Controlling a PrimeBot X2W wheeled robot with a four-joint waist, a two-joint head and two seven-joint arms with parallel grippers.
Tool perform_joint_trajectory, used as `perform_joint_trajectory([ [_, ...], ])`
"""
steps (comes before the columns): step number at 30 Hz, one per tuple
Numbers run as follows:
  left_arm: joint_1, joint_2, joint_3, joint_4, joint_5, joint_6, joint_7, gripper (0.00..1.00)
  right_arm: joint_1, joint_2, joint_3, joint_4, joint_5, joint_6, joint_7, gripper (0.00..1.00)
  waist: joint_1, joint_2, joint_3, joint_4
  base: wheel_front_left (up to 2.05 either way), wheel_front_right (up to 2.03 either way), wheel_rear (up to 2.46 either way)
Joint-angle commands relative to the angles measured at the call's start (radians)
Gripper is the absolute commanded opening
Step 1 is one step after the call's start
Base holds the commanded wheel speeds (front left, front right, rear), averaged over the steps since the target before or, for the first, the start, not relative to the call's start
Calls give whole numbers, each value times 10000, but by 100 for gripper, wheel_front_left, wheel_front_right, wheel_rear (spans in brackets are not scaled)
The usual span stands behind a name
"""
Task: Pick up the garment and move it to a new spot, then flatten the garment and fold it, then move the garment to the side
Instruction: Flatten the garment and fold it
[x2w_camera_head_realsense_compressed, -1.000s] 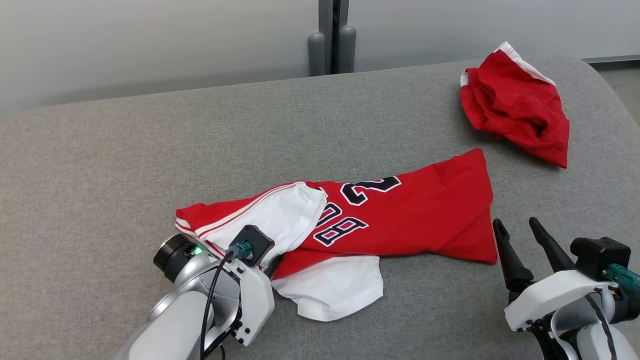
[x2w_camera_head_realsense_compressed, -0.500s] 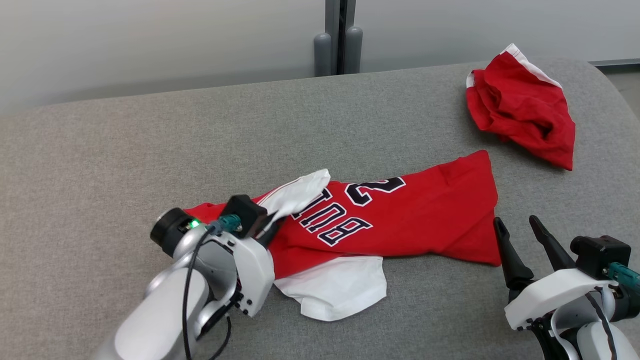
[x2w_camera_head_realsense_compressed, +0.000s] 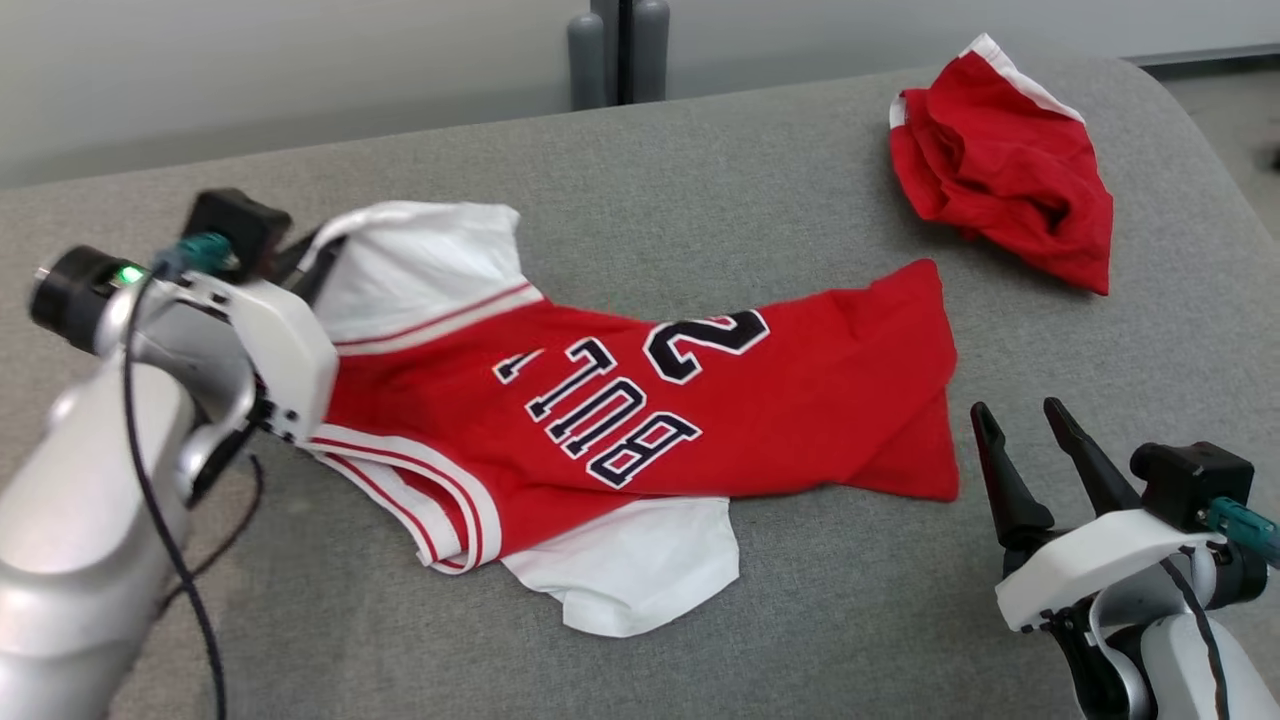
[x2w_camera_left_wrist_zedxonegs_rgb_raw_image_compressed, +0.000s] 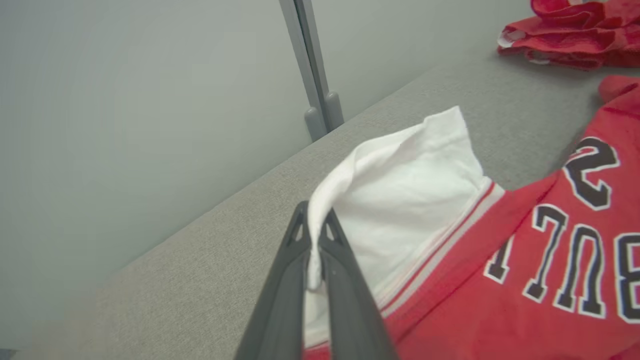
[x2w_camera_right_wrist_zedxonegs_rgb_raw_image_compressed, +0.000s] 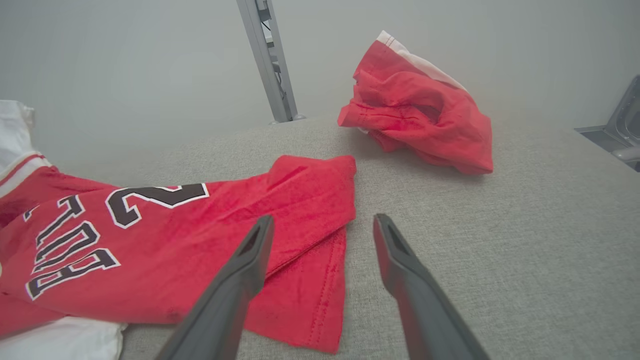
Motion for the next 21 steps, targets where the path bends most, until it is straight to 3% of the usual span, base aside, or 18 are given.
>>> perform_joint_trajectory([
  [1,-253,152,99,85,-17,-26,-70,0,-115,-25,-17,-17,90,4,-105,100,0,-1,231,-226,0,0,0],
  [10,-1869,1313,225,1867,-378,-138,-819,0,-531,168,249,286,275,4,-492,100,0,-1,1075,-977,0,0,0],
  [21,-3010,1726,-276,3777,-867,-145,-1576,0,-925,239,688,853,464,4,-891,100,0,-1,1486,-1495,0,0,0],
])
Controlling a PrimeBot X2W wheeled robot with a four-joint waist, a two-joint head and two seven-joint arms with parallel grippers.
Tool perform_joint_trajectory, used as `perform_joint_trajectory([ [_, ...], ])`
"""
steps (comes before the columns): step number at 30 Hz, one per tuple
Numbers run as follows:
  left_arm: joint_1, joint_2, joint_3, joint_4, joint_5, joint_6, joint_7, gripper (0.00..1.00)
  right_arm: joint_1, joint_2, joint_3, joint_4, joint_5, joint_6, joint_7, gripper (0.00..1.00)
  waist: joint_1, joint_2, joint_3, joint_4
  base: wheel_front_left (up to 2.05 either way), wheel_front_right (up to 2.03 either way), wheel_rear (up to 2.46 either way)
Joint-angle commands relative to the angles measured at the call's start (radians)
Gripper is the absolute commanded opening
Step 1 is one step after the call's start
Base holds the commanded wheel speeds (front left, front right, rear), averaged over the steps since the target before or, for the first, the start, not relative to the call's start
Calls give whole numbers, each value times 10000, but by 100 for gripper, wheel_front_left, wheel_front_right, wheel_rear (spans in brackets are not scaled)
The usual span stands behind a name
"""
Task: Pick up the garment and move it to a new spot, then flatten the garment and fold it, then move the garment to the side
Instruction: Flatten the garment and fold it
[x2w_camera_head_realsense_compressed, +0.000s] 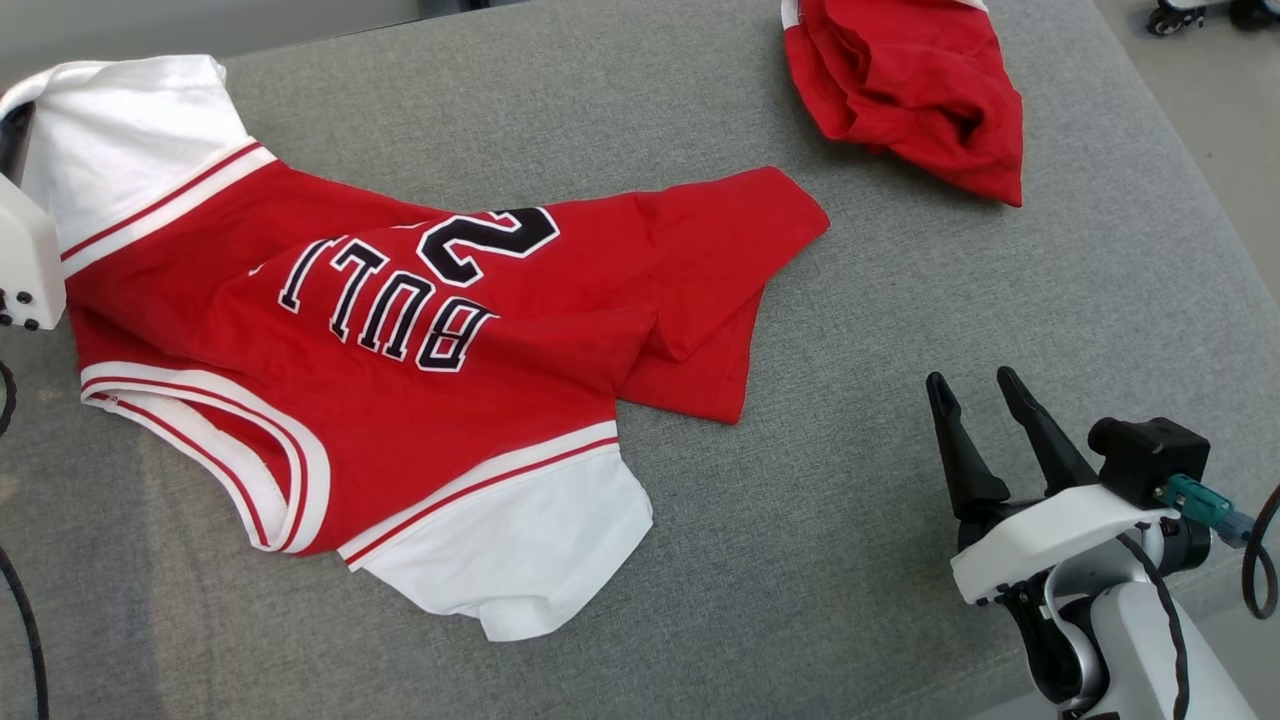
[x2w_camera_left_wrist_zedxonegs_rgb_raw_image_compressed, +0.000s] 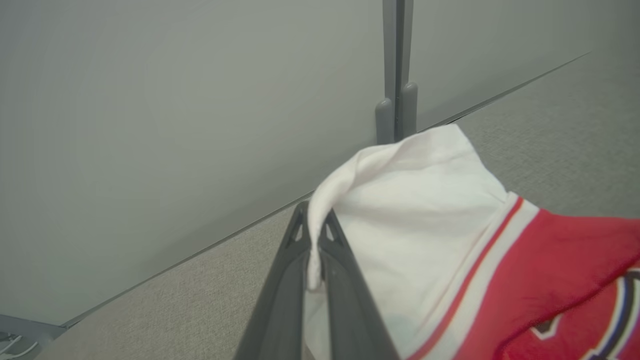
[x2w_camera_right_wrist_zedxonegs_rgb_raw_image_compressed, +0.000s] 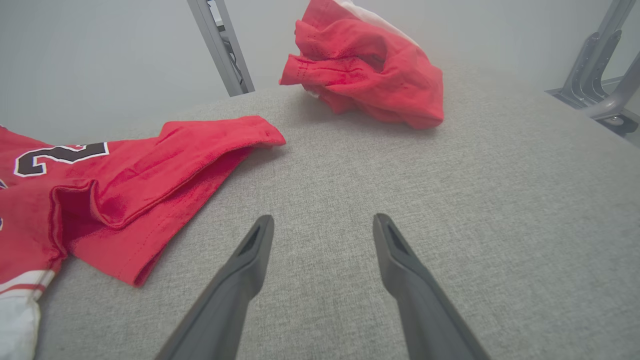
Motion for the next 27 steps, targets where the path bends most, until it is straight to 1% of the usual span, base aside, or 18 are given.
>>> perform_joint_trajectory([
  [1,-234,56,-130,257,-167,-9,-90,20,-71,-39,16,107,68,4,-106,100,0,0,6,-34,0,0,0],
  [2,-242,26,-199,373,-260,-9,-147,53,-79,-39,26,131,56,4,-113,100,0,0,-18,-29,0,0,0],
  [3,-235,-29,-281,461,-373,-10,-205,100,-82,-43,37,186,44,4,-117,100,0,0,-55,-11,0,0,0],
  [7,-140,-191,-732,613,-685,-10,-433,100,-97,-134,49,326,17,4,-114,100,0,0,-318,185,0,0,0],
  [14,126,-199,-1599,188,-1271,-11,-870,100,149,-320,-54,321,-23,4,-41,100,0,0,-1044,814,0,0,0],
  [17,221,-142,-1739,-36,-1427,-11,-993,100,227,-393,-178,287,-49,4,-1,100,0,0,-1232,1018,0,0,0],
  [20,512,-161,-1828,-552,-1721,-12,-1228,100,385,-496,-466,132,-131,4,62,100,0,0,-1514,1425,0,0,0],
  [21,597,-190,-1764,-686,-1814,17,-1280,100,428,-524,-542,72,-148,4,90,100,0,0,-1555,1521,0,0,0],
  [27,1528,-395,-1575,-1984,-2241,580,-1489,100,651,-576,-1046,-206,-259,4,213,100,0,0,-1784,2089,0,0,0],
])
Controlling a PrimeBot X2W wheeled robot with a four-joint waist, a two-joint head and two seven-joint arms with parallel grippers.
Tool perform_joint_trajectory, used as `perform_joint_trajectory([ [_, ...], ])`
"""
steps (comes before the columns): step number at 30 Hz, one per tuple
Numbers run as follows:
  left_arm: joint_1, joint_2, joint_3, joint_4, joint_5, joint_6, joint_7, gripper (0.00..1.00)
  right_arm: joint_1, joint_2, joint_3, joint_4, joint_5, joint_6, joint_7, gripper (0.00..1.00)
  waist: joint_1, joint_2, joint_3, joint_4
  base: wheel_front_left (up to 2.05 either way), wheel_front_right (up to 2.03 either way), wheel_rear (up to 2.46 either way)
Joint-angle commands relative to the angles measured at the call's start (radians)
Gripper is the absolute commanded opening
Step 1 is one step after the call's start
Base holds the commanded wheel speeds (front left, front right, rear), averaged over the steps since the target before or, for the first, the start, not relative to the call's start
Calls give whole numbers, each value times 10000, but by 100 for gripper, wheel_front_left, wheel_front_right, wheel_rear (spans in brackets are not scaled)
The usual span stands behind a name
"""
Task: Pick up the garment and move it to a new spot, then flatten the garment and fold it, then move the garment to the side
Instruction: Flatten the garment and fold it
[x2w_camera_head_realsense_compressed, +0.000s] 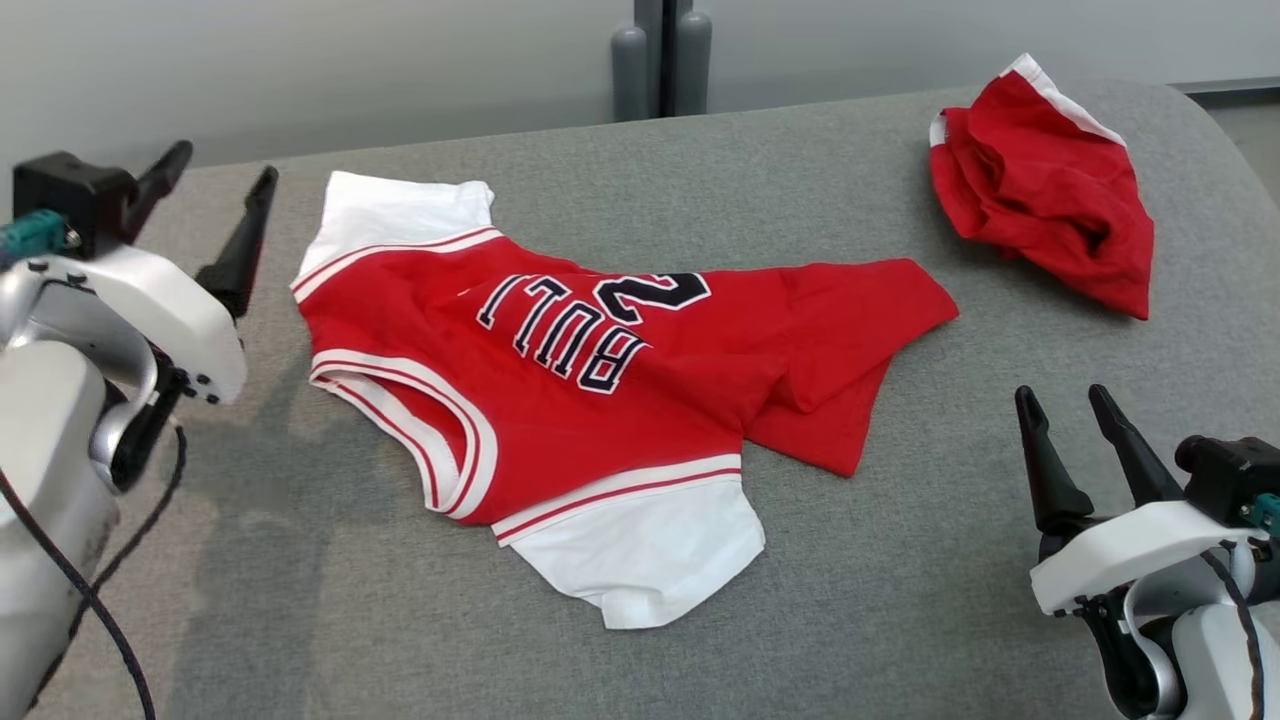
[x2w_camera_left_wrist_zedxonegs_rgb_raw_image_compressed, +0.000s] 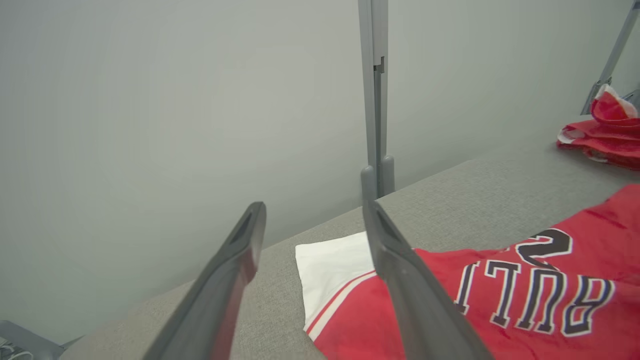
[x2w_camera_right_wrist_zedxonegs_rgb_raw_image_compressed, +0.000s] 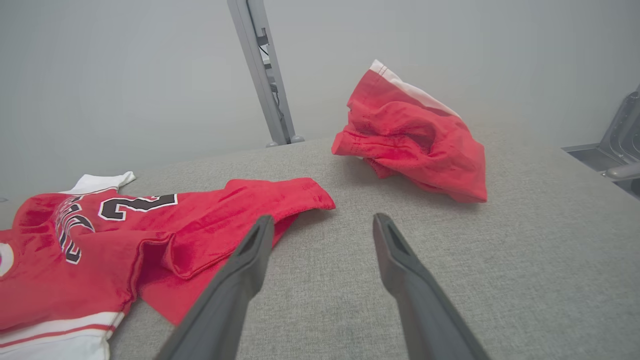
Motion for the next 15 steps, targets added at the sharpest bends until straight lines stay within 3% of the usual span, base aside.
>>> perform_joint_trajectory([
  [1,316,-26,30,-230,-168,131,35,100,152,-60,-118,-75,-45,4,53,100,0,0,-174,250,0,0,0],
  [6,1586,-90,287,-1588,-488,1047,-318,100,233,-16,-394,-337,-138,4,111,100,0,0,-387,500,0,0,0],
  [12,3393,-145,1105,-3435,-476,2822,-1274,100,289,234,-736,-691,-346,4,-352,100,0,0,-563,618,0,0,0],
  [15,4296,-304,1504,-4247,-240,3429,-1415,100,279,393,-842,-857,-465,4,-735,100,0,0,-618,692,0,0,0],
])
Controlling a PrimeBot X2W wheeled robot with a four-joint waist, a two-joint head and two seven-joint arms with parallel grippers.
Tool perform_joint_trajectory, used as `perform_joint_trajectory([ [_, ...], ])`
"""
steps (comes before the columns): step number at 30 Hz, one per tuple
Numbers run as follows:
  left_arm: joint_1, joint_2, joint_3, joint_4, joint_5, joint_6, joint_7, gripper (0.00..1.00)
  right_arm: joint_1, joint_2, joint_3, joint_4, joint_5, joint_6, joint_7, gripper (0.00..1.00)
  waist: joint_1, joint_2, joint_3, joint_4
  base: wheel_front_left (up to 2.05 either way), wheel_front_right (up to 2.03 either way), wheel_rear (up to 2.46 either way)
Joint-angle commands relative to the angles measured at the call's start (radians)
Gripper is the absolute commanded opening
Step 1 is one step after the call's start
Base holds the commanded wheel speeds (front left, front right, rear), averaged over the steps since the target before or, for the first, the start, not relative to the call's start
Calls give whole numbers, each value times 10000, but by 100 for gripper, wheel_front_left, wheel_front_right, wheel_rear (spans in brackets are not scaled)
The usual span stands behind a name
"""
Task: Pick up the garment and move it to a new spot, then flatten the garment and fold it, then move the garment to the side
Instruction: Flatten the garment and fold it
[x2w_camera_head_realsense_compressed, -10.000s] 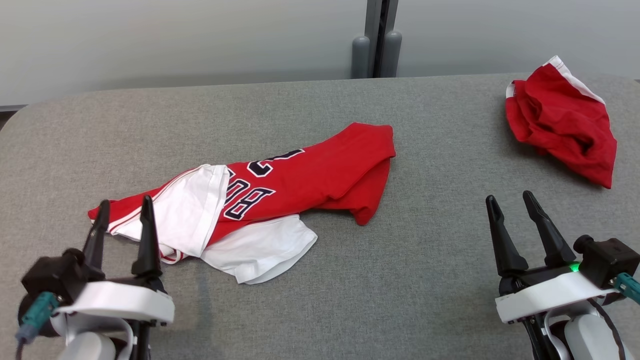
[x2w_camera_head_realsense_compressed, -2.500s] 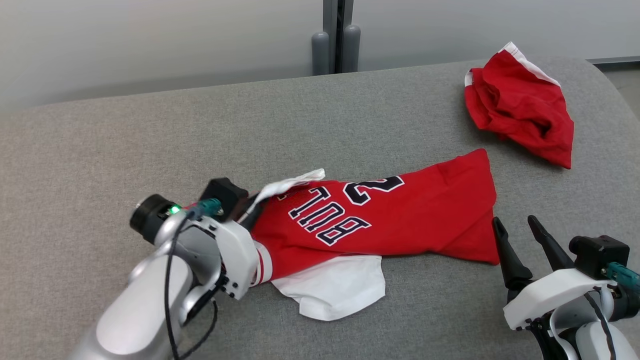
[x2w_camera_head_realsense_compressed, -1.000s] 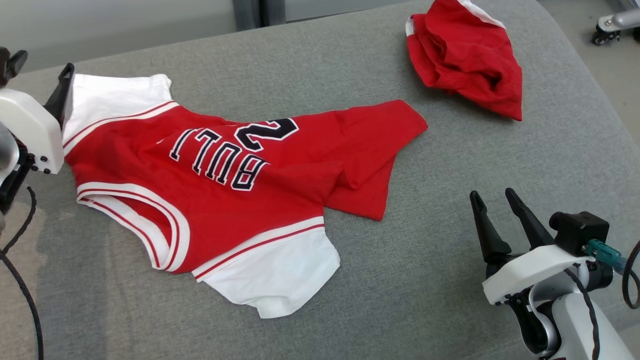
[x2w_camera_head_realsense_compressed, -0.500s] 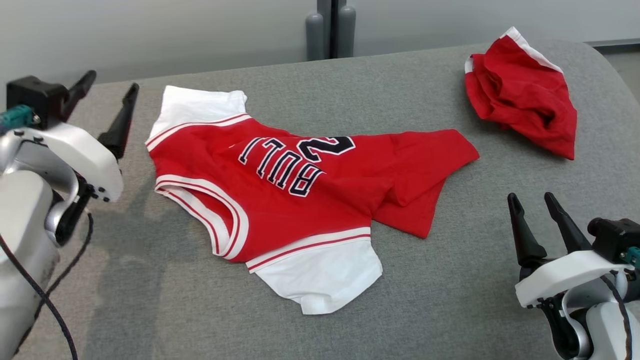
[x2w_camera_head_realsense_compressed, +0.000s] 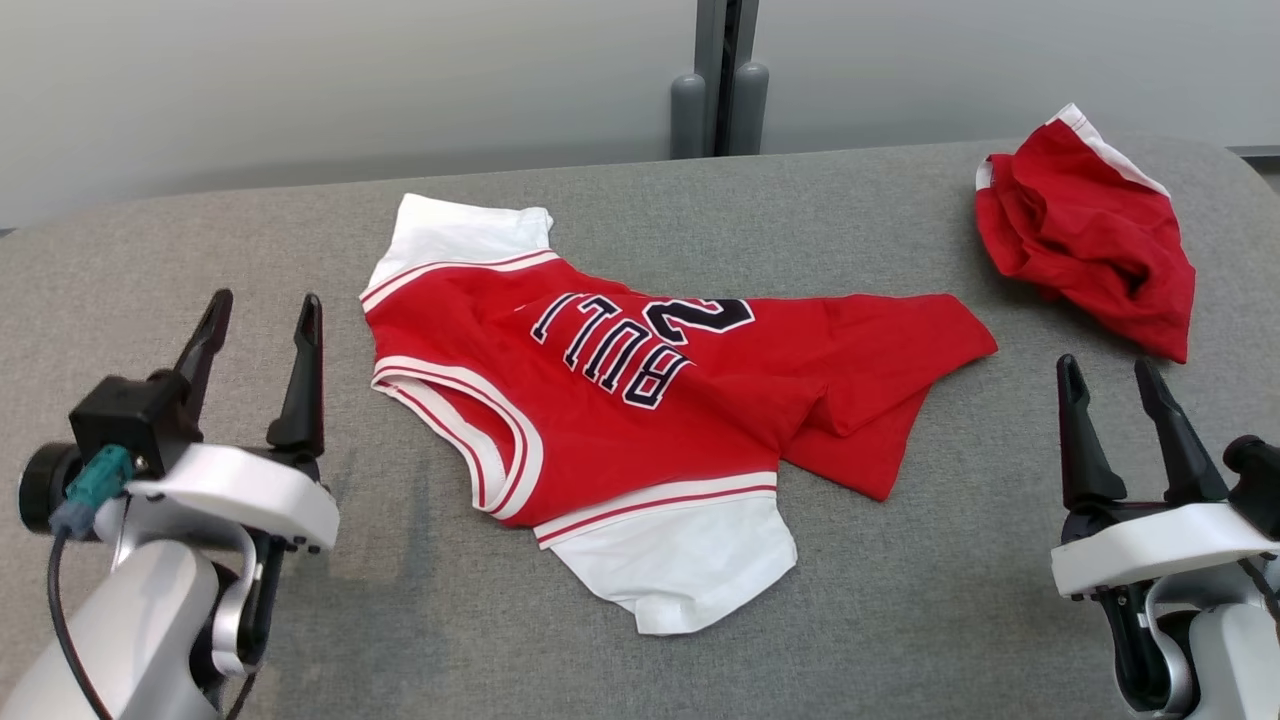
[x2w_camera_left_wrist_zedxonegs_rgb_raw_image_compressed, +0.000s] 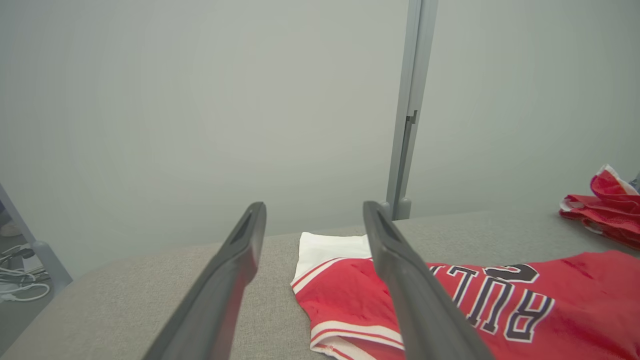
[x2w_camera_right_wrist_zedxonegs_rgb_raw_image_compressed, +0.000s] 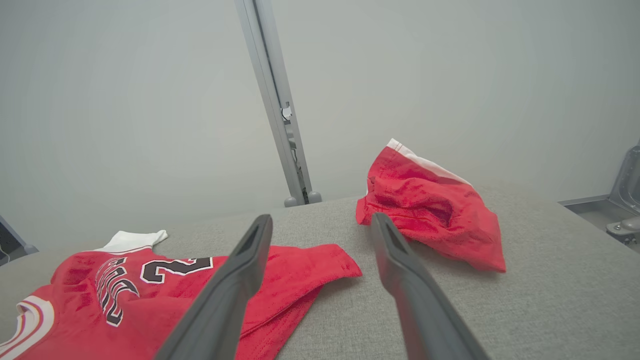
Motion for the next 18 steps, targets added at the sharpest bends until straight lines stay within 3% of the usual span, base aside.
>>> perform_joint_trajectory([
  [1,377,-76,217,-292,165,200,-59,100,52,10,-96,-116,-73,4,-246,100,0,-1,-40,44,0,0,0],
  [5,1598,-585,1121,-1324,791,607,-57,100,139,128,-268,-280,-177,4,-660,100,0,-1,-140,129,0,0,0],
  [8,2408,-1120,1826,-1829,1214,650,-62,100,268,191,-428,-258,-150,4,-838,100,0,-1,-210,158,0,0,0],
  [14,3607,-2138,2593,-2103,1997,160,-65,100,445,255,-555,-3,-121,4,-999,100,0,-1,-250,180,0,0,0],
  [18,3806,-2438,2763,-1982,2250,-168,-64,100,433,271,-536,37,-130,4,-1056,100,0,-1,-264,169,0,0,0],
])
